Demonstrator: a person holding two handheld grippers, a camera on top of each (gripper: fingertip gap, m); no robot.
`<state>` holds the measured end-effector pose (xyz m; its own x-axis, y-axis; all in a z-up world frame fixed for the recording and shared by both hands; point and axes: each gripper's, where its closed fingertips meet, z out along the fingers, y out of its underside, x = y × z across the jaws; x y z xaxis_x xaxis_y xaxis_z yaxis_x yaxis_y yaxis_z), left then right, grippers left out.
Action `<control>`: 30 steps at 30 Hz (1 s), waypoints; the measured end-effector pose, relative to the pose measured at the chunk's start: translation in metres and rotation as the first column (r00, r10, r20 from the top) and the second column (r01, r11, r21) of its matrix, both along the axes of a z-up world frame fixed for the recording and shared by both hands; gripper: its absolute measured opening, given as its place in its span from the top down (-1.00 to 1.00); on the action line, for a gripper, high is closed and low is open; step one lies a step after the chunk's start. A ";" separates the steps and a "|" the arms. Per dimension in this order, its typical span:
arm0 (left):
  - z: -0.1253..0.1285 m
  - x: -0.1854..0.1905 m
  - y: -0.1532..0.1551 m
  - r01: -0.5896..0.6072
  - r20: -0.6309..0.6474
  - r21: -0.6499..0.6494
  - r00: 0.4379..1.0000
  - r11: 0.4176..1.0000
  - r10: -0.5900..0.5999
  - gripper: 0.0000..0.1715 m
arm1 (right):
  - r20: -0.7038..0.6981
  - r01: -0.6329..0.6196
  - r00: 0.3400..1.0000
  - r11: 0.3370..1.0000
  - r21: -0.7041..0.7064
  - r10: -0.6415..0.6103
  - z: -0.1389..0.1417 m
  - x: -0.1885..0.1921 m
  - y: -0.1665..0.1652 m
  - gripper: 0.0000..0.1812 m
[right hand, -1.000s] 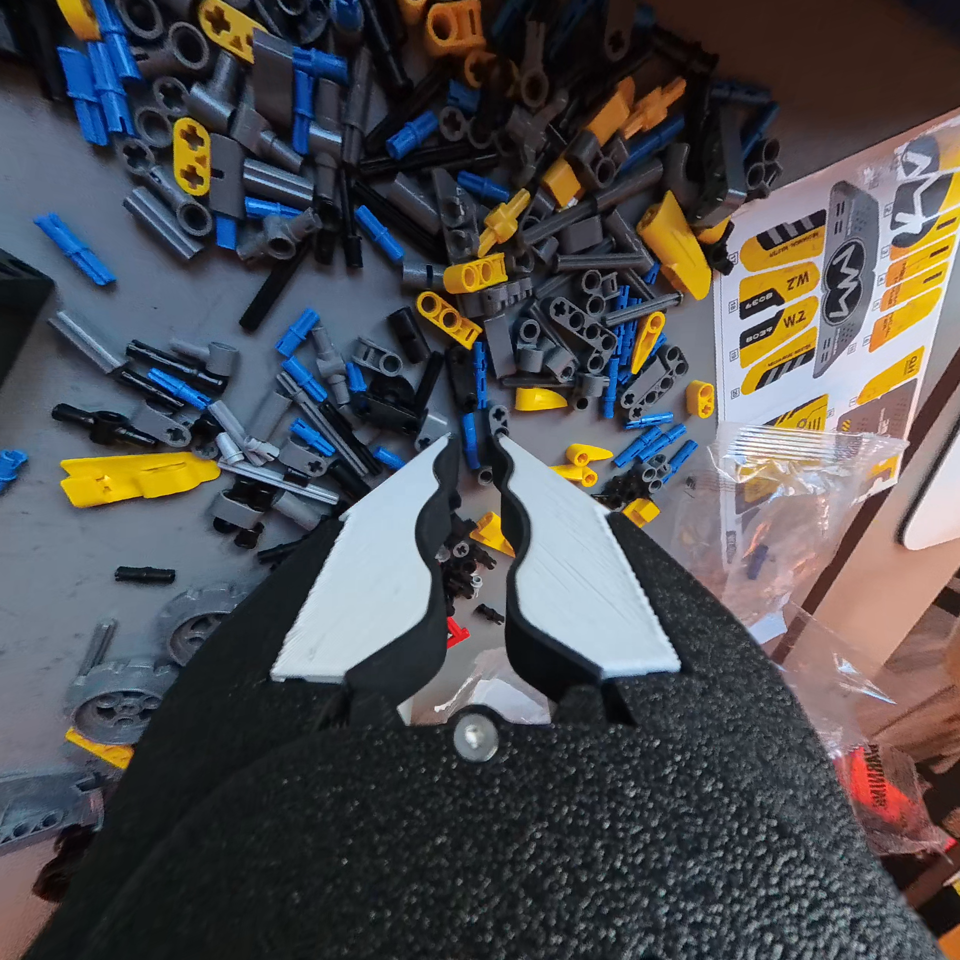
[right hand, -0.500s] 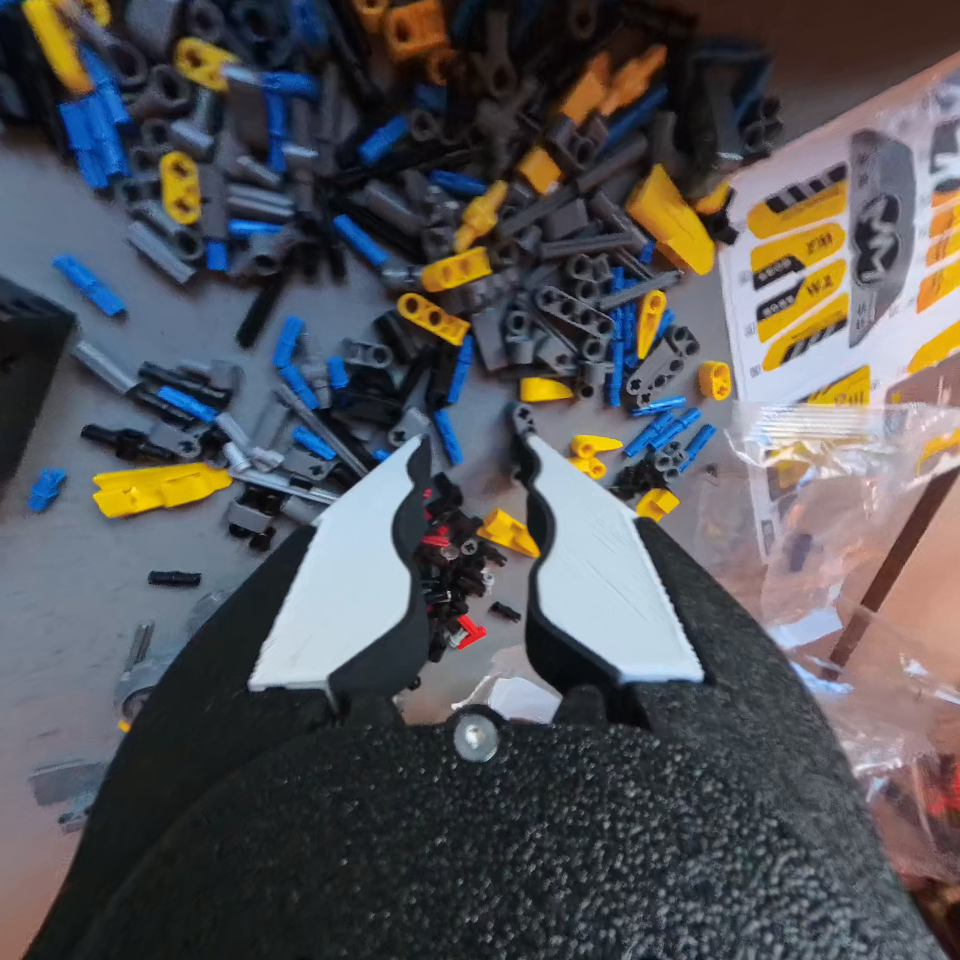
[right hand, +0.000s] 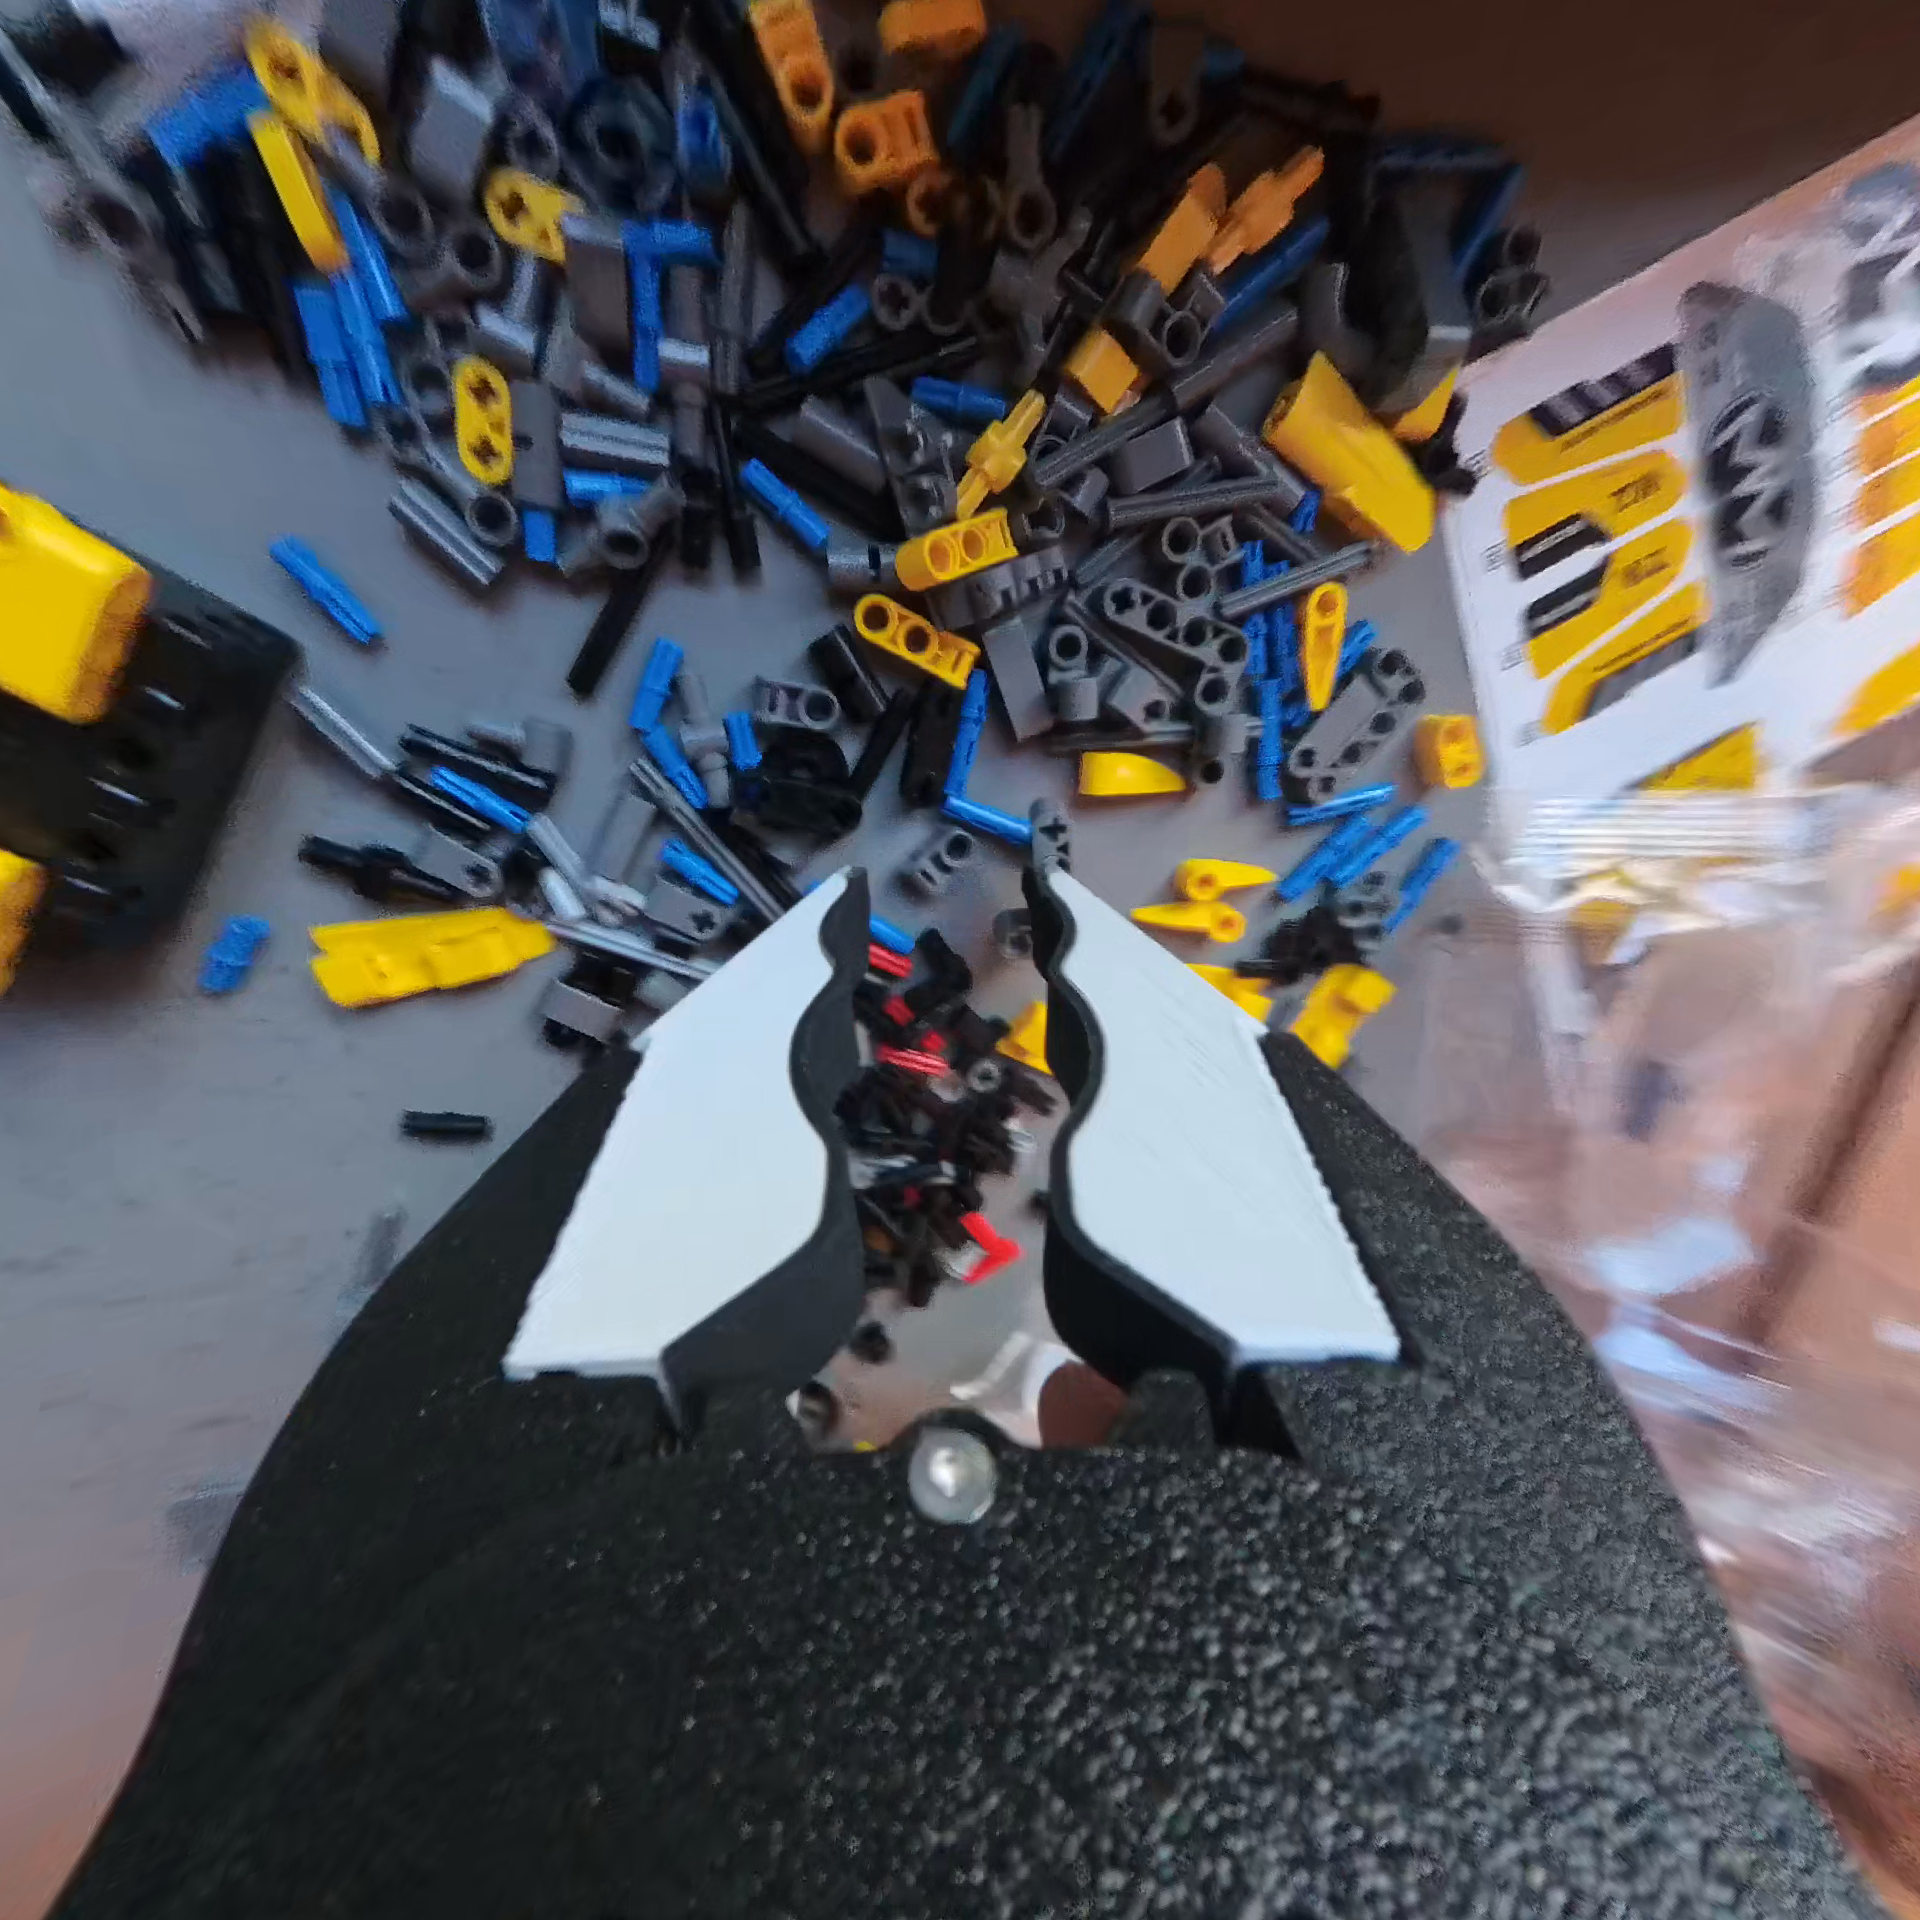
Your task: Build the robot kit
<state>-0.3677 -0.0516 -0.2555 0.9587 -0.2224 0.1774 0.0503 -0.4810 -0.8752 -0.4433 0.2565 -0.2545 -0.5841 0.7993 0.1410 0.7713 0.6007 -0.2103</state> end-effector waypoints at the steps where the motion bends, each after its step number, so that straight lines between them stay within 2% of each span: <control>1: 0.000 0.000 0.000 0.000 0.000 0.000 1.000 1.000 0.000 0.37 | 0.029 0.060 0.998 0.992 -0.108 -0.057 -0.002 0.001 -0.003 0.67; 4: 0.000 0.000 0.000 0.000 -0.006 0.000 1.000 1.000 0.000 0.37 | -0.033 0.142 0.986 0.928 -0.345 -0.164 0.013 -0.008 -0.007 0.69; 6: -0.001 -0.001 -0.001 -0.002 -0.010 -0.004 1.000 1.000 0.001 0.39 | -0.103 0.147 0.967 0.839 -0.524 -0.233 0.039 -0.017 -0.012 0.67; 7: -0.001 -0.001 -0.001 -0.001 -0.010 -0.002 1.000 1.000 0.001 0.41 | -0.082 0.206 0.950 0.803 -0.559 -0.301 0.036 -0.016 -0.003 0.72; 9: -0.001 0.000 0.000 0.004 0.000 -0.002 1.000 1.000 -0.004 0.43 | 0.149 0.351 0.936 0.805 -0.478 -0.320 -0.005 0.013 0.012 0.83; 10: -0.001 0.001 0.000 0.009 0.003 -0.004 1.000 1.000 -0.009 0.43 | 0.167 0.336 0.941 0.774 -0.537 -0.293 -0.001 0.016 0.000 0.90; 11: -0.001 0.002 0.000 0.013 0.001 -0.005 1.000 1.000 -0.013 0.43 | 0.119 0.298 0.953 0.786 -0.542 -0.279 0.007 0.014 -0.004 0.83; 13: -0.001 0.002 0.000 0.011 -0.009 -0.002 1.000 1.000 -0.011 0.43 | -0.066 0.187 0.961 0.809 -0.558 -0.267 0.035 0.002 -0.008 0.91; 14: -0.001 0.002 0.000 0.010 -0.008 -0.001 1.000 1.000 -0.010 0.44 | -0.110 0.174 0.953 0.808 -0.563 -0.281 0.044 -0.001 -0.006 0.91; 16: -0.001 0.002 0.000 0.011 0.003 -0.001 1.000 1.000 -0.011 0.44 | -0.135 0.190 0.937 0.794 -0.578 -0.322 0.053 -0.006 0.002 0.75; 21: 0.000 0.001 -0.001 0.008 -0.016 -0.002 1.000 1.000 -0.008 0.44 | -0.181 0.210 0.909 0.788 -0.580 -0.375 0.057 -0.006 0.014 0.76; 23: 0.000 0.001 -0.001 0.006 -0.017 0.001 1.000 1.000 -0.006 0.45 | -0.185 0.207 0.905 0.777 -0.595 -0.383 0.059 -0.004 0.013 0.76; 30: 0.000 0.003 -0.001 0.012 -0.017 -0.001 1.000 1.000 -0.012 0.45 | -0.220 0.193 0.903 0.807 -0.558 -0.368 0.072 0.018 -0.003 0.72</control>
